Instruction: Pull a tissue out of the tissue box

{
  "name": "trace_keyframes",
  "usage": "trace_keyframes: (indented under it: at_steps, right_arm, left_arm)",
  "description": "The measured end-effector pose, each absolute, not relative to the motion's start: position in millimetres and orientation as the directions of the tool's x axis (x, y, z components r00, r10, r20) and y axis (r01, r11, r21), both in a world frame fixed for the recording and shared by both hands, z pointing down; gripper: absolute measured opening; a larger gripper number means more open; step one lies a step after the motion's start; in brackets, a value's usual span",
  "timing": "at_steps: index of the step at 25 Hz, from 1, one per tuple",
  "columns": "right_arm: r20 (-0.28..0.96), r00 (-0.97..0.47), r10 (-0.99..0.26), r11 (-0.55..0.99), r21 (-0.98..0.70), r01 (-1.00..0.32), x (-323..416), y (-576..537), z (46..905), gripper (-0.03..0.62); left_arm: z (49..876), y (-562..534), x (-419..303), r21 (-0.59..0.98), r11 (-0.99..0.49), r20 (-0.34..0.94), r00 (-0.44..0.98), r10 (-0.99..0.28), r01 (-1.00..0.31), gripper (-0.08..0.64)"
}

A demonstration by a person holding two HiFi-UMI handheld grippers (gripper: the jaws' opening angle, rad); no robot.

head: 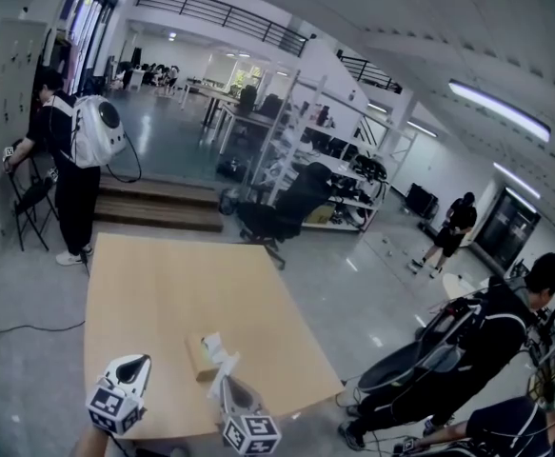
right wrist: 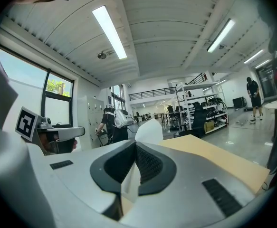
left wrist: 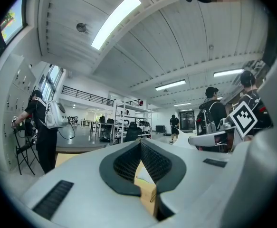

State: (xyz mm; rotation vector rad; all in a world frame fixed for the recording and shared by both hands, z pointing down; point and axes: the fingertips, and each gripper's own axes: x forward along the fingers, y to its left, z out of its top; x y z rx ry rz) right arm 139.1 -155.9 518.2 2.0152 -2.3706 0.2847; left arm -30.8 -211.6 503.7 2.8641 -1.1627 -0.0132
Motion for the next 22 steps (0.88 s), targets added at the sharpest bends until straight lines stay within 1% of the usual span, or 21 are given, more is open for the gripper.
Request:
trace_keyframes:
  at_steps: [22]
  right_arm:
    - [0.136,-0.180,-0.974,0.164,-0.122,-0.979,151,-162,520,0.002]
  left_arm:
    - [509,-216,-19,0.054,-0.709,0.026,0.711,-0.703,-0.703,0.007]
